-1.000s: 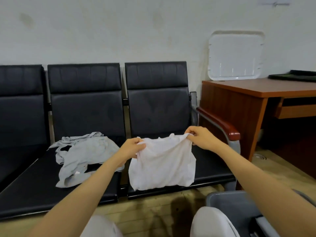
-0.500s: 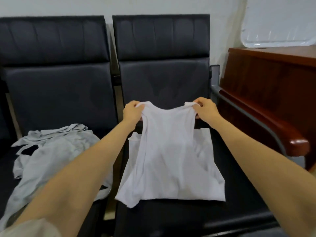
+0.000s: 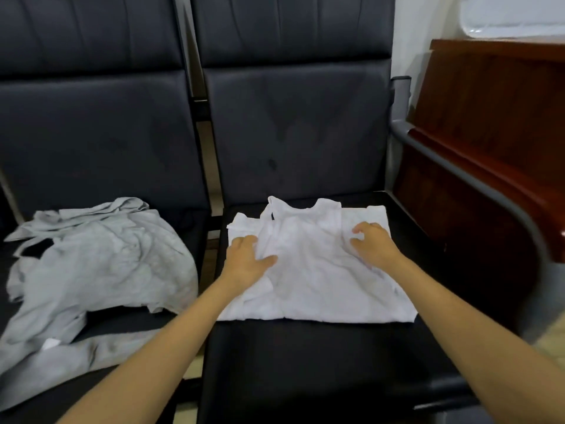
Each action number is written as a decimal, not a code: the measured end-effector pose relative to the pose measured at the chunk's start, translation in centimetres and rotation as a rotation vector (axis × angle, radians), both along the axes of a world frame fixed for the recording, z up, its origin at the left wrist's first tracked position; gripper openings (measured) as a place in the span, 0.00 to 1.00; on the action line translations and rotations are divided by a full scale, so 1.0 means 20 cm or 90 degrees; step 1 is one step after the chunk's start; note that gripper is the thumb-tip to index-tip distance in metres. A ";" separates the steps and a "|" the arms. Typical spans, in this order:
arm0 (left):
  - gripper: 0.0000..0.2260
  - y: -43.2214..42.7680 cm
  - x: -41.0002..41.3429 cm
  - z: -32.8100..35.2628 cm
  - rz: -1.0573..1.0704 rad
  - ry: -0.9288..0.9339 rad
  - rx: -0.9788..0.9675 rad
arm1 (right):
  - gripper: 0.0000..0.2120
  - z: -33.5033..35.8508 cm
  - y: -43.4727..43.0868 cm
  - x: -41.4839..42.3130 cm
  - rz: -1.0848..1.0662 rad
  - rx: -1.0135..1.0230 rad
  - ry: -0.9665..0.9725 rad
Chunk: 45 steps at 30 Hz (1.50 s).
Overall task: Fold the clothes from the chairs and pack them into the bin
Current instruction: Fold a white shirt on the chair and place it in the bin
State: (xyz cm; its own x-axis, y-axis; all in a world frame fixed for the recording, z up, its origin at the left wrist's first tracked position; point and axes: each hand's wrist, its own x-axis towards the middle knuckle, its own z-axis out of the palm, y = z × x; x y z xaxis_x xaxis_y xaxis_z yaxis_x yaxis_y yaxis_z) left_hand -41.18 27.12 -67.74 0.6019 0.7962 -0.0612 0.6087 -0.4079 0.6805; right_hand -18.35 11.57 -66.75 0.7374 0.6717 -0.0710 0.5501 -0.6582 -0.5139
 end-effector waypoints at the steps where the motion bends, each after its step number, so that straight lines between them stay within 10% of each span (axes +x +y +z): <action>1: 0.26 -0.08 -0.07 0.01 0.007 -0.005 0.004 | 0.17 0.00 -0.08 -0.03 -0.012 0.007 0.002; 9: 0.14 -0.32 -0.37 -0.02 0.055 0.082 0.137 | 0.21 -0.05 -0.51 -0.29 -0.097 -0.057 -0.036; 14: 0.04 -0.26 -0.42 0.08 0.357 -0.388 -0.327 | 0.22 -0.05 -0.55 -0.41 -0.133 0.001 -0.064; 17: 0.10 -0.20 -0.45 0.07 0.398 -0.425 -0.501 | 0.22 -0.06 -0.53 -0.45 -0.150 -0.001 -0.086; 29: 0.15 -0.18 -0.44 0.01 0.285 -0.334 -0.351 | 0.06 -0.01 -0.45 -0.44 -0.172 0.302 -0.130; 35: 0.21 -0.23 -0.41 0.03 0.211 -0.271 -0.200 | 0.05 0.02 -0.50 -0.55 0.334 0.068 -0.052; 41: 0.30 -0.23 -0.42 -0.01 0.269 -0.248 -0.278 | 0.09 -0.02 -0.54 -0.53 0.011 0.281 0.017; 45: 0.30 -0.24 -0.43 -0.01 0.280 -0.231 -0.267 | 0.18 -0.06 -0.52 -0.48 -0.028 0.136 0.056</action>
State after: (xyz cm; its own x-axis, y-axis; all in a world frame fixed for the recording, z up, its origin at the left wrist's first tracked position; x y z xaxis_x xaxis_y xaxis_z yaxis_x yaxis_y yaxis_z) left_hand -49.72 22.32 -68.01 0.2697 0.9237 -0.2721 0.3619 0.1646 0.9176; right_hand -28.02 1.20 -67.98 0.7639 0.6454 0.0047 0.4701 -0.5514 -0.6892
